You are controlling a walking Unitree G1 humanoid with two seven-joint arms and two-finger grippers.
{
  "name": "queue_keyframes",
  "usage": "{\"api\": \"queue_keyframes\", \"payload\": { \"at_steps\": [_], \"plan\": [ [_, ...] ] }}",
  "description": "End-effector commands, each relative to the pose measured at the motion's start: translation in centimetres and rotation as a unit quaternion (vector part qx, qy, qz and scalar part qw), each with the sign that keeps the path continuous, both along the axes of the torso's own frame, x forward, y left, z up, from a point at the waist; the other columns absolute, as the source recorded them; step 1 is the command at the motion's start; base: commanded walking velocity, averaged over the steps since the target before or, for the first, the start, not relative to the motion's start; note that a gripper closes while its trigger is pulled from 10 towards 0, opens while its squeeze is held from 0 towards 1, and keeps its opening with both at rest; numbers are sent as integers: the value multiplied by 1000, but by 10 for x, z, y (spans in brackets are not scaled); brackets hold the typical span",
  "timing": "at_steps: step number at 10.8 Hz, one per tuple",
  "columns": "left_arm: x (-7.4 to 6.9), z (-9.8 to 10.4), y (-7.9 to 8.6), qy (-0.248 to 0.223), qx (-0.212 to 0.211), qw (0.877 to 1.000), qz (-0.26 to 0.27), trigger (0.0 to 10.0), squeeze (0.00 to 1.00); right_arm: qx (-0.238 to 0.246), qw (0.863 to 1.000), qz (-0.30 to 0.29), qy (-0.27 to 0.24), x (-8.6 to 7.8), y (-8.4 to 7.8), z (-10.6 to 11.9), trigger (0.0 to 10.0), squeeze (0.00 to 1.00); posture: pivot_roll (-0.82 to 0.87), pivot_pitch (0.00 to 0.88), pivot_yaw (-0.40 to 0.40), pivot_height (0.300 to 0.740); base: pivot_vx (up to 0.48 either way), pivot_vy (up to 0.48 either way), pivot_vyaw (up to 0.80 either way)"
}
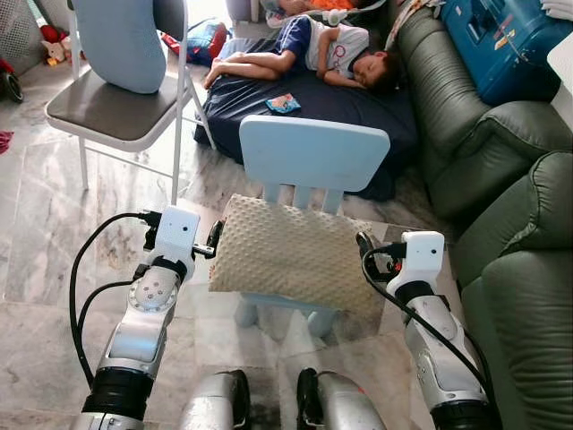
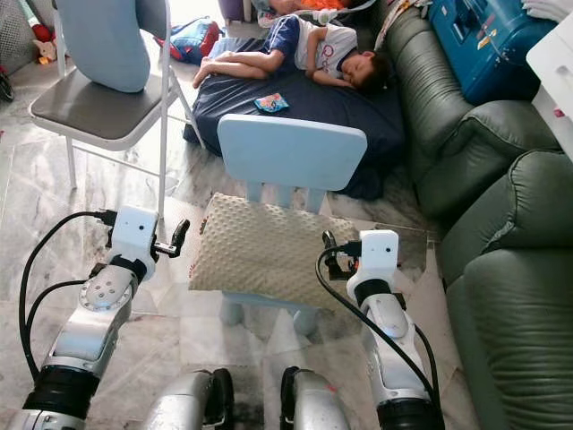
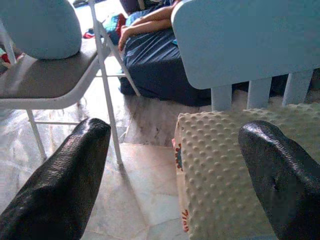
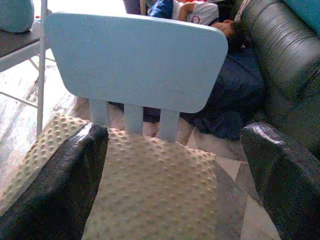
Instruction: Move the pillow to the sofa
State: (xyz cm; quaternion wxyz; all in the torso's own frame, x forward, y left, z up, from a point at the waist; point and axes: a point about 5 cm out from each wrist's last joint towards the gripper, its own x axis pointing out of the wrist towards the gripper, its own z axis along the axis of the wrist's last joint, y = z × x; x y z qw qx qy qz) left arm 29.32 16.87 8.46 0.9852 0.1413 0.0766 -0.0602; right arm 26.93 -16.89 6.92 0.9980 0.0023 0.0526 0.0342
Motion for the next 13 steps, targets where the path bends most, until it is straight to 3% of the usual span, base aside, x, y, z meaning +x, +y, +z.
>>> {"api": "queue_keyframes", "payload": {
  "at_steps": [1, 6, 13],
  "plan": [
    [-3, -7, 1, 12, 7, 1000, 2, 10000, 0, -3, 1000, -10, 10, -3, -5, -5, 10000, 0, -69, 163, -33, 711, 0, 0, 0],
    [-1, -4, 0, 0, 2, 1000, 5, 10000, 0, -1, 1000, -10, 7, -1, -5, -4, 10000, 0, -66, 164, -33, 623, 0, 0, 0],
    [0, -5, 1, 0, -2, 1000, 6, 10000, 0, -7, 1000, -16, 2, 3, -6, -3, 10000, 0, -62, 155, -39, 623, 0, 0, 0]
  ]
}}
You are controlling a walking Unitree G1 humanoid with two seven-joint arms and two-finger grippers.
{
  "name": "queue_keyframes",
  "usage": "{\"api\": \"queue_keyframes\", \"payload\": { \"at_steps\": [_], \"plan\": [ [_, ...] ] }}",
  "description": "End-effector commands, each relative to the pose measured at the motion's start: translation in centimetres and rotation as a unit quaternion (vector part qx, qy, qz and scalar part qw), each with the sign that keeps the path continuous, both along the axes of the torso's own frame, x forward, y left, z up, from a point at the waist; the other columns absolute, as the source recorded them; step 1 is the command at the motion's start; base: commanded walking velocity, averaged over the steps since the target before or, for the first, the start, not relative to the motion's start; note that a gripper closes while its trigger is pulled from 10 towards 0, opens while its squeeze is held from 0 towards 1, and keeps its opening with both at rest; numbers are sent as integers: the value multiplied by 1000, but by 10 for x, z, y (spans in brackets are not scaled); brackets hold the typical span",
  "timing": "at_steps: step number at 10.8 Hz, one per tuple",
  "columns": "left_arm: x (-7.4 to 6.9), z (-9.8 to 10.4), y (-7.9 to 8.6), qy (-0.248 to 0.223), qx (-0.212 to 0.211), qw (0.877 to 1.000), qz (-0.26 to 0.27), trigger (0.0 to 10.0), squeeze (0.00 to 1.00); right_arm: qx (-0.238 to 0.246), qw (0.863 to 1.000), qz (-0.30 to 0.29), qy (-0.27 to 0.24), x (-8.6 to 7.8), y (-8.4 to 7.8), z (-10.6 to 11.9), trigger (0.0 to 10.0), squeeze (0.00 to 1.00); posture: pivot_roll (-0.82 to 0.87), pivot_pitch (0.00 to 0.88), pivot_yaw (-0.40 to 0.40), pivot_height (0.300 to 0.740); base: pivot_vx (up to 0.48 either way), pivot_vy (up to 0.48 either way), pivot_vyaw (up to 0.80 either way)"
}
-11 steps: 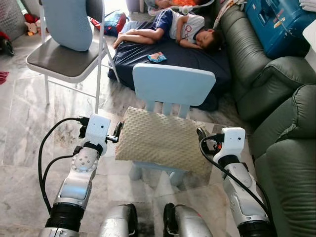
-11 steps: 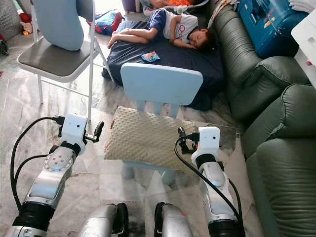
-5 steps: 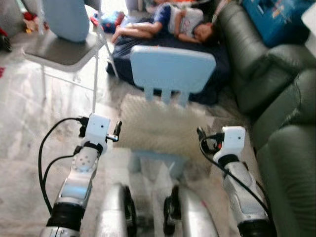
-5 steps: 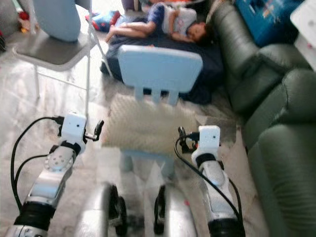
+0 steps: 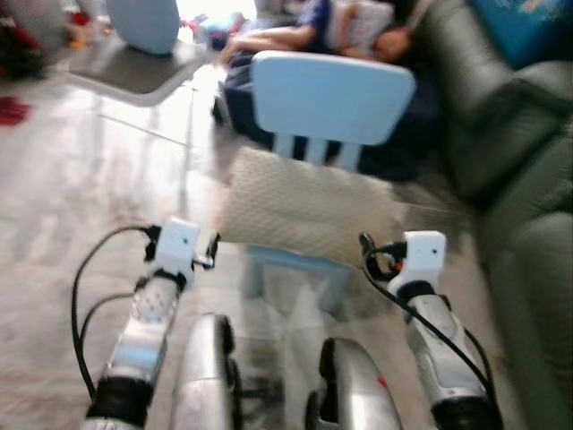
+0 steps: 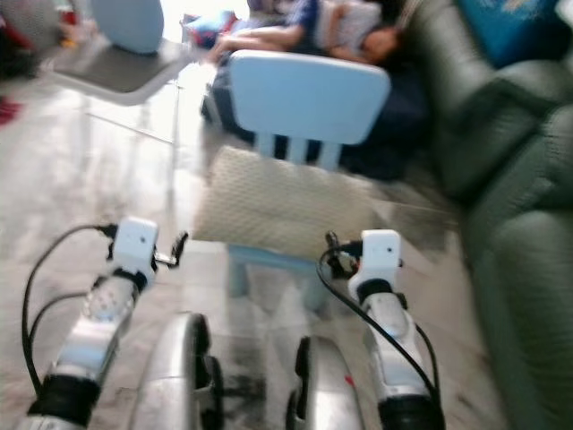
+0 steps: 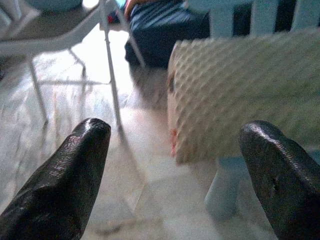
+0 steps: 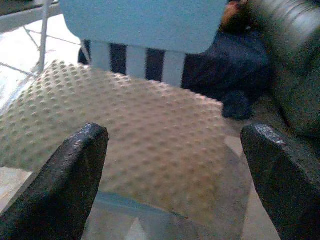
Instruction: Move the pillow to the sofa
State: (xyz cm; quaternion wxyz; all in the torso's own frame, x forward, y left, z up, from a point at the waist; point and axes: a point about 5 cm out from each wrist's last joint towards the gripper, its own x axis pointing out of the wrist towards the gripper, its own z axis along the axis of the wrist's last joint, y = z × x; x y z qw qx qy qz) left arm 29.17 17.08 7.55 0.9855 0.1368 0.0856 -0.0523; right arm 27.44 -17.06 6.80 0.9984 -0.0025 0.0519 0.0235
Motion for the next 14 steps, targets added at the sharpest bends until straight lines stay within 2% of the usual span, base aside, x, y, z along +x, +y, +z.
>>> {"api": "queue_keyframes", "payload": {
  "at_steps": [1, 8, 9, 10, 12, 13, 14],
  "plan": [
    [1, 3, -2, -4, -6, 1000, -6, 10000, 0, -2, 1000, -4, 3, -1, -4, -2, 10000, 0, -61, 154, -40, 623, 0, 0, 0],
    [1, 3, -5, -2, -14, 1000, -12, 10000, 0, 0, 1000, -3, 7, -1, -3, -4, 10000, 0, -66, 157, -37, 623, 0, 0, 0],
    [0, 1, -6, 6, -37, 999, -14, 10000, 729, 4, 1000, -4, 8, -2, -2, -4, 10000, 1000, -66, 157, -37, 623, 0, 0, 0],
    [-1, 1, -6, 7, -47, 999, -13, 10000, 1000, 5, 1000, -5, 7, -2, -2, -4, 10000, 1000, -67, 157, -37, 623, 0, 0, 0],
    [0, 1, -5, 7, -39, 999, -10, 10000, 1000, 1, 1000, -8, 7, -3, -4, -4, 10000, 1000, -69, 160, -38, 623, 0, 0, 0],
    [0, 0, -5, 9, -27, 1000, -14, 10000, 925, -4, 1000, -9, 8, -3, -4, -4, 10000, 1000, -70, 163, -38, 623, 0, 0, 0],
    [-1, 1, -7, 8, -31, 999, -21, 10000, 0, -4, 1000, -7, 9, -3, -4, -5, 10000, 0, -71, 163, -38, 623, 0, 0, 0]
  ]
}}
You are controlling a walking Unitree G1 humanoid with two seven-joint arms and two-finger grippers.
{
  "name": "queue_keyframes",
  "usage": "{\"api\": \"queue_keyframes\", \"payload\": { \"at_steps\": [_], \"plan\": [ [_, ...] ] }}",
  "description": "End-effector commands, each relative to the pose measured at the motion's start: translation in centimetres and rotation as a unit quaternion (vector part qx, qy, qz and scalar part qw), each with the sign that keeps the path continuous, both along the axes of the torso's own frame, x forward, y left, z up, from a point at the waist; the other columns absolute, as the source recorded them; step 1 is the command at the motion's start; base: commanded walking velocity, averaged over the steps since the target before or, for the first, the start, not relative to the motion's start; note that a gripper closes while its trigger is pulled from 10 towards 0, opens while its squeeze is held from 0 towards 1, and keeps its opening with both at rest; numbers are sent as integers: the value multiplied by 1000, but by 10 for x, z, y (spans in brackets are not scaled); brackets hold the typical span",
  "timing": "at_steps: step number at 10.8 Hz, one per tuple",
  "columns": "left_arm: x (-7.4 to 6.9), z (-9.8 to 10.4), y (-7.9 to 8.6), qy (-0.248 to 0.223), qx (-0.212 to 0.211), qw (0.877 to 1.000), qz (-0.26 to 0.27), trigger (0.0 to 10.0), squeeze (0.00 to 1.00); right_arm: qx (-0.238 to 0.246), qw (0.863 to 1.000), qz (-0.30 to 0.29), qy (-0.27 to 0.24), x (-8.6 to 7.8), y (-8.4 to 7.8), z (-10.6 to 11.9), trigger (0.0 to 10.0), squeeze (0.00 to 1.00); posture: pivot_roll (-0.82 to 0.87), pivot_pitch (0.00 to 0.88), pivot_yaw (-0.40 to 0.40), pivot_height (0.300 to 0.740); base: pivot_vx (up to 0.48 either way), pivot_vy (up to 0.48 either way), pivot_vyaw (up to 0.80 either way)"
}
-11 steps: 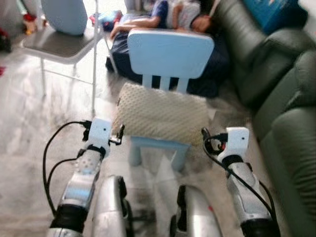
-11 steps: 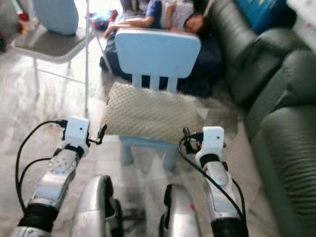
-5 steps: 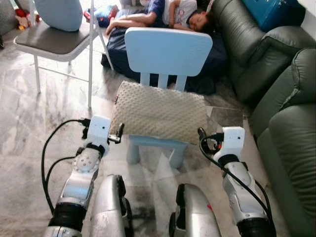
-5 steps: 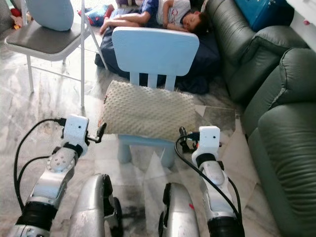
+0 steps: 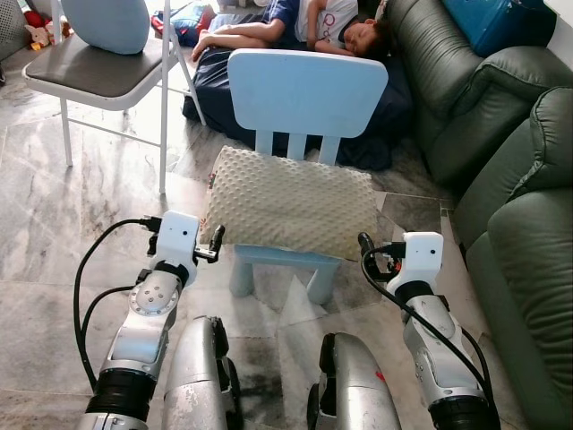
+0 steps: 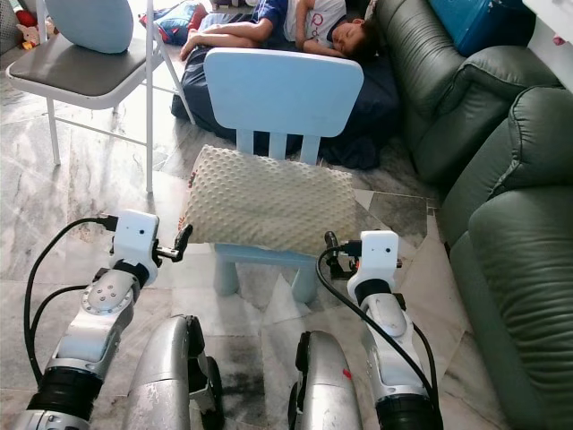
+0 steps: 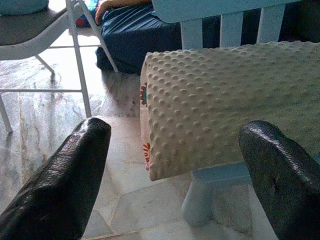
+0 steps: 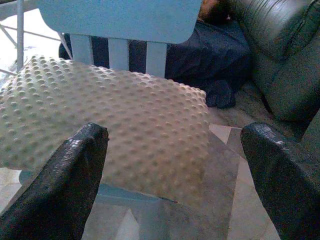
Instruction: Move the pillow to the sofa
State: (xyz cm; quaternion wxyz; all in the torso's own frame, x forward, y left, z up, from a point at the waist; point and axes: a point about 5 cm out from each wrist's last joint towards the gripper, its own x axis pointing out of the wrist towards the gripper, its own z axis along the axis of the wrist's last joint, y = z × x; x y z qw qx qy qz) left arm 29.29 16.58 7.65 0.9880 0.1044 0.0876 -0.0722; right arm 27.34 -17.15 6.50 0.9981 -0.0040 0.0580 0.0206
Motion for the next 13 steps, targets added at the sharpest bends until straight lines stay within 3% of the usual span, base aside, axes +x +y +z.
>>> {"api": "queue_keyframes", "payload": {
  "at_steps": [1, 13],
  "plan": [
    [-2, 0, -3, 1, 0, 1000, -10, 10000, 0, -3, 1000, -4, 4, -3, -3, -2, 10000, 0, -71, 165, -39, 623, 0, 0, 0],
    [-3, 0, -10, 4, -12, 1000, -28, 10000, 0, -2, 1000, 1, 11, -3, -2, -3, 10000, 0, -76, 174, -44, 623, 345, 0, 0]
  ]
}}
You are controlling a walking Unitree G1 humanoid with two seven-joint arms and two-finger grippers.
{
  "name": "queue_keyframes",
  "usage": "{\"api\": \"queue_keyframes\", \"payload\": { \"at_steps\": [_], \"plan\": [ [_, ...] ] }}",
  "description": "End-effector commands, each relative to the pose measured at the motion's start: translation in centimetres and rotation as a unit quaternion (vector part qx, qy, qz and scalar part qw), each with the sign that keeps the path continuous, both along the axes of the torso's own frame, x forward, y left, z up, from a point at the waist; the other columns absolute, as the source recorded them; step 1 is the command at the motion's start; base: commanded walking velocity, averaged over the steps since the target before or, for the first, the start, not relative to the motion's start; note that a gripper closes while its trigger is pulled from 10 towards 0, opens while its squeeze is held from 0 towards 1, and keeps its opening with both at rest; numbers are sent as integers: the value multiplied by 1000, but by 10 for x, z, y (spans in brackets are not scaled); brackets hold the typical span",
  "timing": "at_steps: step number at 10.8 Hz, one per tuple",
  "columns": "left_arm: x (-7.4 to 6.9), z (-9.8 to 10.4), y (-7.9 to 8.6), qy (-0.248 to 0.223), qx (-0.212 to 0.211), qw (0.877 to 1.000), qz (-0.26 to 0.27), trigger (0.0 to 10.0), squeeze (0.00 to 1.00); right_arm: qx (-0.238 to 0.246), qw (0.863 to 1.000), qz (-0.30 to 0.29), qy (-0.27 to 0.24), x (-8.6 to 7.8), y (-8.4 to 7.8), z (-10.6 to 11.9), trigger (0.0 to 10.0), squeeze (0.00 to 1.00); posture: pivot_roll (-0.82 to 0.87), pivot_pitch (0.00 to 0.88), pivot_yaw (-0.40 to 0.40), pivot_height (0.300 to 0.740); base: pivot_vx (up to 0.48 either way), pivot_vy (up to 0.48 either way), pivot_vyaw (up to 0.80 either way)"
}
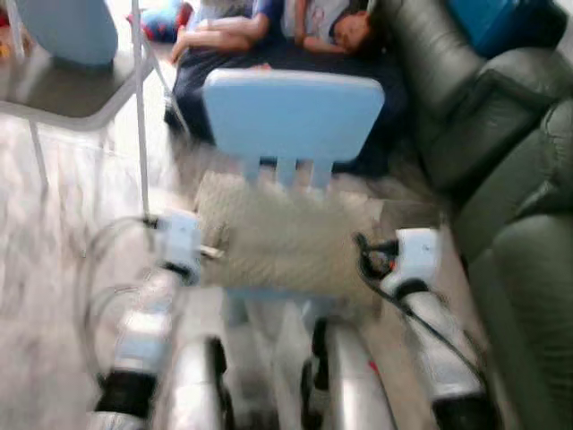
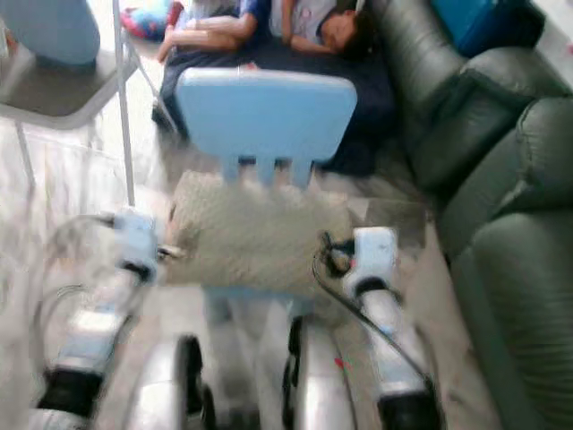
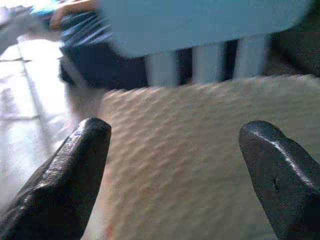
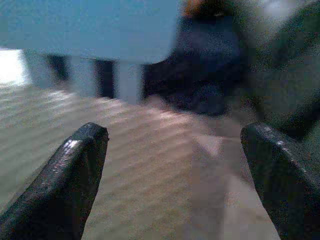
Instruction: Move the pillow to the sofa
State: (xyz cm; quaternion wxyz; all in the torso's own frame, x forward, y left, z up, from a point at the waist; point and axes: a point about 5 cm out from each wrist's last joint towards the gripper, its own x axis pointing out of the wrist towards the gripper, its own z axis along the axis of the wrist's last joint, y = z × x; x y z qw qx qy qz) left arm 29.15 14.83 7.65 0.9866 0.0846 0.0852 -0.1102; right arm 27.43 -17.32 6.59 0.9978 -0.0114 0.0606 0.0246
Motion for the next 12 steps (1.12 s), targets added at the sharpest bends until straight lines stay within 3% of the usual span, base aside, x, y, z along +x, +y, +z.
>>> {"api": "queue_keyframes", "payload": {
  "at_steps": [1, 6, 9, 10, 12],
  "plan": [
    [-1, 0, 7, 1, 13, 1000, 10, 10000, 0, 5, 1000, -2, 9, -3, 0, -4, 10000, 0, -75, 174, -45, 623, 345, 0, 0],
    [-3, 2, 18, -9, 46, 998, 40, 10000, 0, 6, 1000, 8, 15, -7, 5, -6, 10000, 0, -64, 213, -50, 623, 0, 0, 0],
    [-10, -3, 27, 2, 74, 997, 36, 10000, 0, 9, 1000, 10, 22, -9, 10, -9, 10000, 0, -61, 232, -38, 568, 0, 0, 0],
    [-1, 5, 29, -19, 99, 995, 26, 10000, 0, 12, 1000, 9, 18, -5, 11, -6, 10000, 0, -62, 242, -36, 543, 0, 0, 0],
    [11, 16, 37, -32, 100, 994, 42, 10000, 0, 14, 1000, 9, 13, 0, 10, -2, 10000, 0, -60, 254, -39, 513, 0, 0, 0]
  ]
}}
